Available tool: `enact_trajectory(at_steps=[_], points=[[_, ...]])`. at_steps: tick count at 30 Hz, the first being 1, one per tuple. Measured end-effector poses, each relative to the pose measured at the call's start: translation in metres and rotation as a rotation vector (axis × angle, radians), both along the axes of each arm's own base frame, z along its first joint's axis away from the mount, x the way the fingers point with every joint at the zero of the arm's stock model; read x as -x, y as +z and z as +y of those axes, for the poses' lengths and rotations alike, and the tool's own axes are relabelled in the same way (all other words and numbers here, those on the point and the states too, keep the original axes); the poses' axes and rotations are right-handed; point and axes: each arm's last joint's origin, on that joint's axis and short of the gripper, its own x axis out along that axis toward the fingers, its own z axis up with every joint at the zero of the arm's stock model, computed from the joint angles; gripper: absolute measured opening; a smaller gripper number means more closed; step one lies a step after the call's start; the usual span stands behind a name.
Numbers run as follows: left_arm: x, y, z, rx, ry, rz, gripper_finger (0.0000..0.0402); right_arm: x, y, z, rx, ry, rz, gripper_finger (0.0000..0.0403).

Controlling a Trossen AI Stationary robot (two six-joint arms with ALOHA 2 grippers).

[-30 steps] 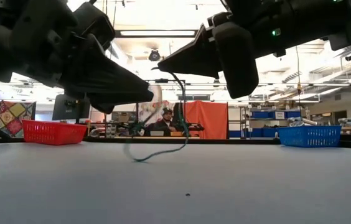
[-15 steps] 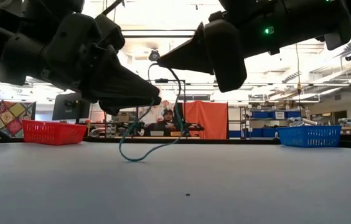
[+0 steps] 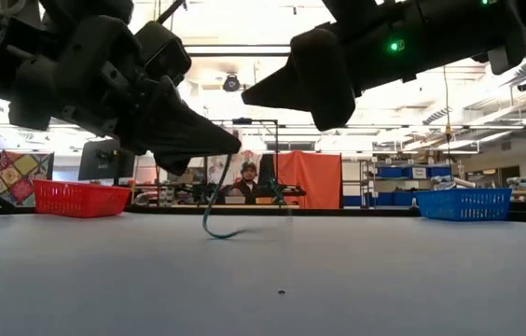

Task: Sort rubber bands into baskets
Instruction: Put the blue rubber band into the red basket

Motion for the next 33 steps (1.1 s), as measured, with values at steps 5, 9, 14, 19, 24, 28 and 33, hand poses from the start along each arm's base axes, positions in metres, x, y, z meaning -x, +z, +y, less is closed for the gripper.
enact_trajectory(at_steps=[5,9,14,19,24,28,33], points=[[-0.002,0.0,0.006,0.004,0.005,0.0,0.0004,0.001,-0.001,0.001,-0.073,-0.012,-0.02,0.0068],[-0.003,0.002,0.013,0.009,0.0,0.004,0.0002,0.004,-0.004,0.006,-0.155,-0.024,-0.029,0.0069],[0.0,0.021,0.031,-0.046,0.052,0.029,0.0001,0.011,-0.015,0.011,-0.259,-0.074,0.02,0.0072],[0.015,0.048,0.06,-0.101,0.17,0.091,0.0001,0.017,-0.027,0.012,-0.413,-0.109,0.083,0.0072],[0.041,0.07,0.088,-0.149,0.322,0.178,0.0001,0.019,-0.031,0.011,-0.498,-0.126,0.099,0.0073],[0.061,0.082,0.102,-0.234,0.405,0.232,0.0003,0.02,-0.031,0.014,-0.53,-0.116,0.098,0.0073],[0.084,0.095,0.118,-0.241,0.574,0.255,0.0003,0.022,-0.032,0.017,-0.557,-0.116,0.097,0.0073]])
